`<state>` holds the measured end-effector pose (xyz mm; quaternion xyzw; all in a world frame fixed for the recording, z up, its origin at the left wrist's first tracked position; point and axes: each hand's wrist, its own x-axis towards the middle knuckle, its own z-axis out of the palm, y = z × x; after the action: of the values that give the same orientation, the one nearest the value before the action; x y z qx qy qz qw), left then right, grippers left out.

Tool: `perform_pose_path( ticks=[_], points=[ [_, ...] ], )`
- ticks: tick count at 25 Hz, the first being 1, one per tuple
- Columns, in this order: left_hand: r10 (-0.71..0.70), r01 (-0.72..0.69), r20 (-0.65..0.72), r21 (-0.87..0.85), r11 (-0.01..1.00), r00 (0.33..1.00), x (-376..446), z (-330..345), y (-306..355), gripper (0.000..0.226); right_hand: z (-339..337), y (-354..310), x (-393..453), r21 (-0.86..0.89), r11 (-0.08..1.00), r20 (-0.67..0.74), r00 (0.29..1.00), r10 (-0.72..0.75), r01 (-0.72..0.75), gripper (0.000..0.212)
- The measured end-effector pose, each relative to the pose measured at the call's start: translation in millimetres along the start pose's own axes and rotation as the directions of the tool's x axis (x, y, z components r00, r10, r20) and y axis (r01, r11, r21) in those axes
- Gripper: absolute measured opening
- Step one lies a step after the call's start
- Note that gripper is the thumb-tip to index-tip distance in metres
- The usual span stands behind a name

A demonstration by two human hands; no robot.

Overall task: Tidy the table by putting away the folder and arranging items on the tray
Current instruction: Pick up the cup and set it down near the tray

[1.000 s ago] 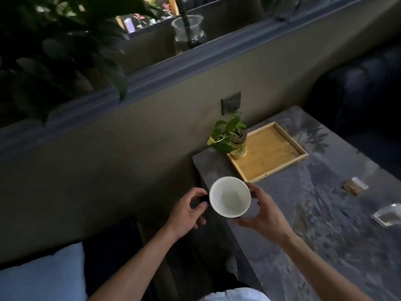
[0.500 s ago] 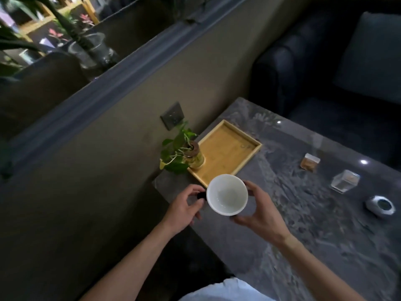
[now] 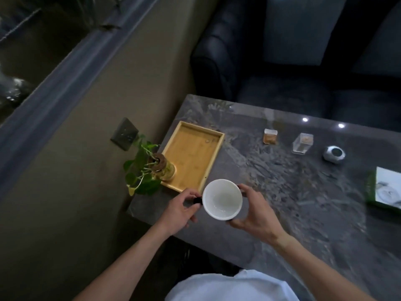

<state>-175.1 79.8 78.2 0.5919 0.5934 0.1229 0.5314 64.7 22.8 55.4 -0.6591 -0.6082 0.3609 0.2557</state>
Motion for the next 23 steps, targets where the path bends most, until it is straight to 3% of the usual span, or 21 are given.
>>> perform_pose_path(
  ticks=[12, 23],
  points=[
    [-0.017, -0.044, 0.291, 0.198, 0.979, 0.956, 24.5, -38.8, -64.4, 0.029, 92.4, -27.0, -30.8, -0.138, 0.946, -0.091, 0.955, 0.282, -0.293, 0.088],
    [-0.077, 0.026, 0.281, 0.183, 0.983, 0.957, 44.2, -80.4, -104.7, 0.028, 164.5, -48.1, -13.6, -0.135, 0.912, -0.135, 0.919, 0.370, -0.387, 0.087]
  ],
)
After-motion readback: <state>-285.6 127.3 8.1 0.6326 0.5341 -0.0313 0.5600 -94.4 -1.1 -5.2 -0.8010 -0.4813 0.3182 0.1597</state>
